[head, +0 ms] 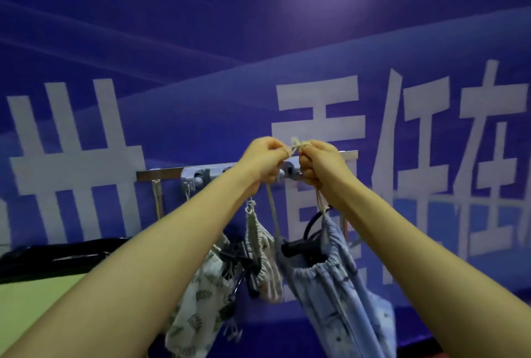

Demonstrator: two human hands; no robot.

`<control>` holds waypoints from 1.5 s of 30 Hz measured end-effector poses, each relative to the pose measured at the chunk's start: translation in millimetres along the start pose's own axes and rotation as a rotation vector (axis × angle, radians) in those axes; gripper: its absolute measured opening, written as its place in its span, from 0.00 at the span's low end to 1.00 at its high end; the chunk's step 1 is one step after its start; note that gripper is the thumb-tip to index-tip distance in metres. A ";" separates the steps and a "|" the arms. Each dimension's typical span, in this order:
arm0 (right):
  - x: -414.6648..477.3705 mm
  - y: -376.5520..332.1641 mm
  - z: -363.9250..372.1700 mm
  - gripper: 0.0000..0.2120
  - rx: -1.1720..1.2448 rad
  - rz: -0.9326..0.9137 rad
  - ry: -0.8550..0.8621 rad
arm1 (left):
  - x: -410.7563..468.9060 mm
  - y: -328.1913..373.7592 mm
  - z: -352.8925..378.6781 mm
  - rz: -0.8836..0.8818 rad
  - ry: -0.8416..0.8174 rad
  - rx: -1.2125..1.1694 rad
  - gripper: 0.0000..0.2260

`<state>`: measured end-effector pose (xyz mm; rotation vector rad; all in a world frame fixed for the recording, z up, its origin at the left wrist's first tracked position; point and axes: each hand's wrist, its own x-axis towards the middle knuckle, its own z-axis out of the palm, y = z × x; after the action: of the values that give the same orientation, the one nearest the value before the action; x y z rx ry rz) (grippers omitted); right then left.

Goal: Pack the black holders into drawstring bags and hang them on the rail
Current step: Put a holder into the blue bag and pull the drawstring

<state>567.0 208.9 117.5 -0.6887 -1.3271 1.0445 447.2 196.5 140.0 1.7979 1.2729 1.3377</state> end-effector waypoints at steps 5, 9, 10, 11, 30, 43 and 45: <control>21.9 36.8 -26.3 0.18 0.014 0.219 0.091 | 16.9 -37.0 5.6 -0.054 -0.166 0.078 0.11; 40.5 64.1 -22.6 0.16 0.034 0.261 0.070 | 40.6 -59.8 3.4 -0.078 -0.097 0.116 0.14; 48.0 70.3 -19.3 0.16 0.028 0.281 0.065 | 48.9 -66.4 3.9 -0.087 -0.055 0.108 0.15; 54.5 74.4 -16.4 0.15 0.021 0.300 0.060 | 55.8 -71.5 4.8 -0.098 -0.004 0.096 0.16; 154.0 147.0 26.7 0.10 -0.265 -0.034 0.144 | 161.1 -148.1 20.0 -0.032 0.392 0.223 0.12; 159.4 157.7 30.0 0.04 -0.259 -0.153 0.299 | 170.8 -157.6 26.0 0.032 0.452 0.119 0.11; 160.3 160.3 29.2 0.04 -0.280 -0.150 0.309 | 173.1 -160.5 28.6 0.027 0.463 0.132 0.13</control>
<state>493.2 414.3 49.6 -0.9053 -1.2416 0.6080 425.6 420.9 64.1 1.6472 1.6093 1.7928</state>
